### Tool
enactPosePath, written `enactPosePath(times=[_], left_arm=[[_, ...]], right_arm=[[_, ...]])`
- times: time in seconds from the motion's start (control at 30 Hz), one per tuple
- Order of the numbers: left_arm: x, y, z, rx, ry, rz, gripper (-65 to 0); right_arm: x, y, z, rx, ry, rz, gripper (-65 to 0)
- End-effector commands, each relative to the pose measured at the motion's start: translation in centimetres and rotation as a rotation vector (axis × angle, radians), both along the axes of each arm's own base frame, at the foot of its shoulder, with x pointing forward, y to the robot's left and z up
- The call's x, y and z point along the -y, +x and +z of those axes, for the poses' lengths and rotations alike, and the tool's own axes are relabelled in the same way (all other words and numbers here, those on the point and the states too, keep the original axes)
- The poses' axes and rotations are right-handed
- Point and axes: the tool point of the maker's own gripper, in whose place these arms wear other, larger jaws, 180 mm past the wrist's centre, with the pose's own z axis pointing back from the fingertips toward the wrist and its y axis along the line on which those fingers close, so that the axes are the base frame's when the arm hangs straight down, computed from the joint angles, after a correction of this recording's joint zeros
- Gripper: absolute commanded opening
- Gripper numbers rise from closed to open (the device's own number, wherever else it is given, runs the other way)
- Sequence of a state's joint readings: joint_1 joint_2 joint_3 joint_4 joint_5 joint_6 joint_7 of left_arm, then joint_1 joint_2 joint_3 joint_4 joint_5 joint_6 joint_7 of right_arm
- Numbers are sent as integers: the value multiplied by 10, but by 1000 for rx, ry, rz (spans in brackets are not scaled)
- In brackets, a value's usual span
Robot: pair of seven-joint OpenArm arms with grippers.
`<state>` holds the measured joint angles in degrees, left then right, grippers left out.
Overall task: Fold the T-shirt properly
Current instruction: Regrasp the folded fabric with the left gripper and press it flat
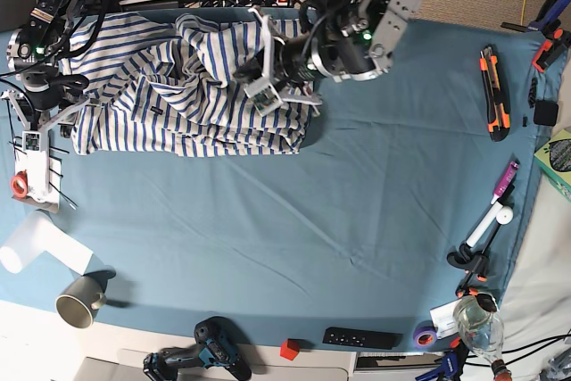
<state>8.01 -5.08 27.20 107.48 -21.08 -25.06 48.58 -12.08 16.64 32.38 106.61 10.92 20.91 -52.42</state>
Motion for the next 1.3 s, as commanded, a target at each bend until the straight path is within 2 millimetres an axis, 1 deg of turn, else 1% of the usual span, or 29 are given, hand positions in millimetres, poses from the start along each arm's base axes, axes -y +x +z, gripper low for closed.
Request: enactPosePath(times=[0.0,0.13,0.23,0.33,0.4,0.47,0.57,0.67,0.73,0.8,0.97,1.07,1.17,1.27], left_arm=[[11,-2,7,3,-45,-16,-650],[28,-20,-12,-28,-17,-71,-650],[40,-31,-15,-39,-15,-113,-650],[43,-35,-21,10,64,-169,-650],[41,-30,-26,54,141,-191,-650],[38,-14,-23,84,176,-153,-650],[38,7,-6,142,164,-119,-650],[40,22,11,204,150,-114,-650],[40,28,15,222,150,-113,-650],[39,28,15,222,152,-113,-650],[39,14,6,179,149,-116,-650],[40,-3,-4,129,142,-120,-650],[43,-18,-7,94,107,-116,-650],[45,-23,-8,84,93,-115,-650]], right_arm=[[3,8,16,52,-28,11,-418],[3,8,16,52,-28,11,-418],[3,8,16,51,-28,11,-418],[3,8,16,51,-28,11,-418],[3,8,16,51,-28,11,-418],[3,8,16,51,-28,11,-418],[3,8,16,51,-28,11,-418],[3,8,16,51,-28,11,-418],[3,8,16,51,-28,11,-418],[3,7,16,50,-27,10,-418],[3,8,16,51,-28,11,-418],[3,7,16,51,-28,11,-418],[3,8,16,51,-27,11,-418],[3,8,16,51,-27,11,-418]])
